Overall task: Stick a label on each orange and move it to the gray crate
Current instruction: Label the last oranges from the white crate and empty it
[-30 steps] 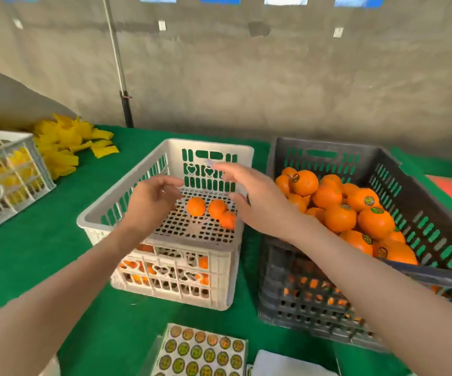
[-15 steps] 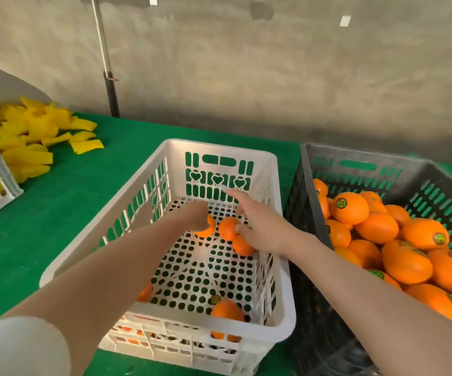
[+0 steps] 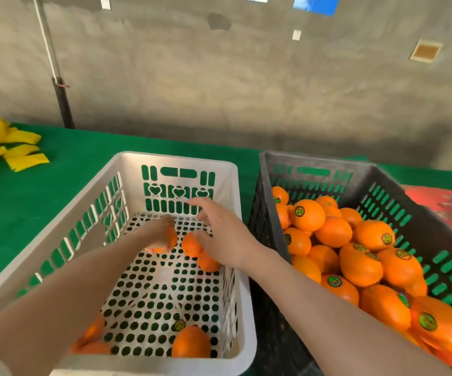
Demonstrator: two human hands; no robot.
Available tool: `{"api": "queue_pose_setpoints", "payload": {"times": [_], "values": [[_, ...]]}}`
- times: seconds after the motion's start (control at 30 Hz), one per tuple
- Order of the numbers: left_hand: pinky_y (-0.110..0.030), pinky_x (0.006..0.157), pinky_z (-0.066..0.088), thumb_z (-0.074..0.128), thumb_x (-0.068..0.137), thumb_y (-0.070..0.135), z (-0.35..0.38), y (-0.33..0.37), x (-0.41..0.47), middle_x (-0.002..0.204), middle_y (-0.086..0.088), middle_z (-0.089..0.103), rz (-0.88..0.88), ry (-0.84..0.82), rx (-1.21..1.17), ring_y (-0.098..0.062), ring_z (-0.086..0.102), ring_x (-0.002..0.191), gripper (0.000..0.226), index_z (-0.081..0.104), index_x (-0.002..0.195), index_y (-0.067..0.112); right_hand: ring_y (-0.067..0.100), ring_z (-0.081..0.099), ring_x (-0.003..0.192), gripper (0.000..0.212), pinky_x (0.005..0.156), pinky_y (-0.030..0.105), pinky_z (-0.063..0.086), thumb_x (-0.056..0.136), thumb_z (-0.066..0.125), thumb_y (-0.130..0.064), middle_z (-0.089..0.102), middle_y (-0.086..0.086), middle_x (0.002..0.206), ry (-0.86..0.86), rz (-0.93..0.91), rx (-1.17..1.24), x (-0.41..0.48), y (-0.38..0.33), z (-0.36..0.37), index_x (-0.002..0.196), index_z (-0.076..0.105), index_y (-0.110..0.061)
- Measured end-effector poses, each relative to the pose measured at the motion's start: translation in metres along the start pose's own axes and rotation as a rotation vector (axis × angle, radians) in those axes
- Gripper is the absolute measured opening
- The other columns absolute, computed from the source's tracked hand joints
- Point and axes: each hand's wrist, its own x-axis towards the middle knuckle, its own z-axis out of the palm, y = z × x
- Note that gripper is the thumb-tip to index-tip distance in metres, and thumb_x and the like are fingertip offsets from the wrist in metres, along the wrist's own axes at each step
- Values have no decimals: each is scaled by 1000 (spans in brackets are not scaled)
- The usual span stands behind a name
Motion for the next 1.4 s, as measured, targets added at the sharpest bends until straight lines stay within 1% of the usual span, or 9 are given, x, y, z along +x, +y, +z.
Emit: {"api": "queue_pose_setpoints", "payload": {"times": [0.17, 0.3, 0.4, 0.5, 0.73, 0.93, 1.1, 1.27, 1.4], "values": [[-35, 67, 61, 60, 77, -20, -43, 22, -78, 130, -20, 38, 133, 14, -1020, -38, 60, 98, 66, 51, 117, 31, -1, 54, 86, 8, 73, 5, 39, 92, 59, -21, 58, -13, 94, 314, 121, 289, 1, -2, -12, 99, 60, -19], [-37, 70, 59, 50, 79, -26, -40, 40, -138, 128, -17, 42, 277, -59, -1390, -41, 58, 106, 66, 57, 112, 32, 14, 59, 100, 6, 89, 31, 50, 92, 60, -19, 63, -4, 98, 315, 226, 664, -9, -13, -28, 90, 65, -16], [-41, 74, 58, 46, 77, -29, -30, 52, -169, 129, -18, 44, 342, -68, -1465, -42, 56, 109, 69, 57, 115, 28, 18, 58, 108, 8, 93, 38, 51, 92, 60, -17, 64, 4, 109, 235, 246, 892, -27, -29, -40, 91, 66, -13], [-45, 78, 56, 48, 72, -27, -23, 65, -190, 130, -22, 46, 416, -83, -1496, -41, 56, 108, 66, 54, 115, 22, 18, 59, 109, 12, 95, 38, 50, 93, 58, -18, 65, 5, 114, 204, 189, 823, -47, -40, -45, 98, 68, -13], [-46, 77, 55, 60, 87, 17, -6, 101, -227, 116, -14, 62, 487, -213, -1689, -29, 64, 92, 9, 62, 90, 25, 8, 54, 111, 14, 100, 39, 46, 89, 64, -12, 60, -6, 115, 345, -10, 530, -97, -42, -58, 77, 67, -19], [-49, 74, 56, 60, 79, 15, 13, 123, -251, 120, -16, 62, 433, -194, -1778, -36, 67, 102, 42, 61, 119, 28, 3, 51, 108, 15, 89, 35, 50, 86, 67, -8, 55, -5, 107, 502, -215, 298, -137, -37, -60, 76, 61, -18], [-48, 73, 55, 55, 79, 17, 31, 134, -272, 120, -17, 64, 484, -211, -1721, -36, 66, 103, 46, 56, 125, 20, -5, 49, 101, 10, 81, 11, 41, 82, 69, -16, 56, -4, 105, 641, -309, 123, -169, -32, -58, 83, 59, -15], [-54, 90, 48, 53, 77, 16, 48, 154, -282, 128, -21, 56, 406, -206, -1685, -42, 57, 115, 52, 53, 130, 16, -4, 52, 108, 73, 84, 20, 50, 74, 69, -40, 45, -27, 121, 514, -84, 386, -195, -16, -68, 128, 24, -58], [-43, 78, 55, 53, 88, 21, 62, 183, -281, 126, -22, 58, 462, -220, -1620, -34, 63, 106, 46, 49, 134, 14, 2, 48, 118, 74, 95, 32, 49, 77, 72, -34, 43, -14, 133, 337, -51, 353, -208, -1, -74, 137, 29, -43]]}}
